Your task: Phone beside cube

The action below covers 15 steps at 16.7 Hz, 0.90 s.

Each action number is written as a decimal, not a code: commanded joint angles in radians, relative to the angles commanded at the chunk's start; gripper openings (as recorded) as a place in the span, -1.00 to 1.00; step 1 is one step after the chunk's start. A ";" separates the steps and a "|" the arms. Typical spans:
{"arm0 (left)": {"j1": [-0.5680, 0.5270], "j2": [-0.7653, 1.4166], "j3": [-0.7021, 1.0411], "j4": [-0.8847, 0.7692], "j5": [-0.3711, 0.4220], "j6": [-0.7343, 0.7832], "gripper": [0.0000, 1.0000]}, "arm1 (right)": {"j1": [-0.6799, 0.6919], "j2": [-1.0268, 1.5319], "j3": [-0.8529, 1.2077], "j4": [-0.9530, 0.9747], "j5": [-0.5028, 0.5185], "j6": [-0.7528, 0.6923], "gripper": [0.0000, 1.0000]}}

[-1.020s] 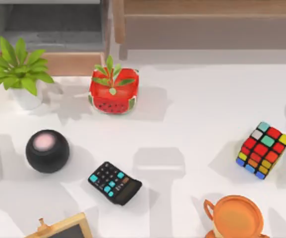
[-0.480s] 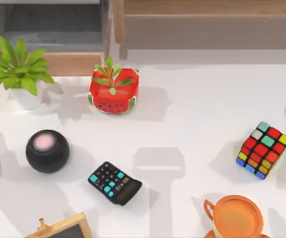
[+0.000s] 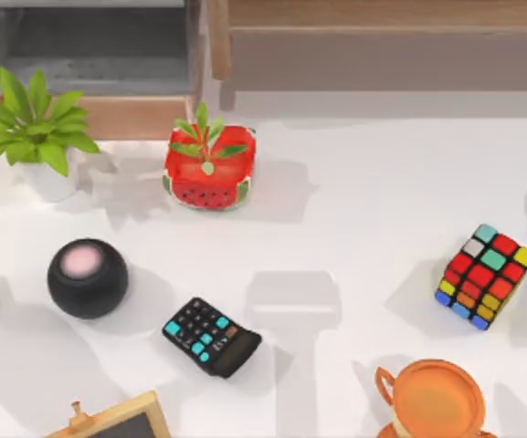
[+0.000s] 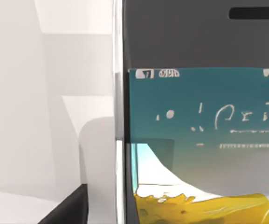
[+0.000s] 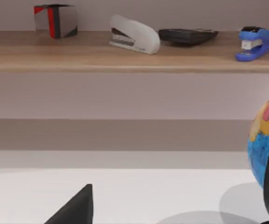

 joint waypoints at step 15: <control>0.000 0.000 0.000 0.000 0.000 0.000 -1.00 | 0.000 0.000 0.000 0.000 0.000 0.000 1.00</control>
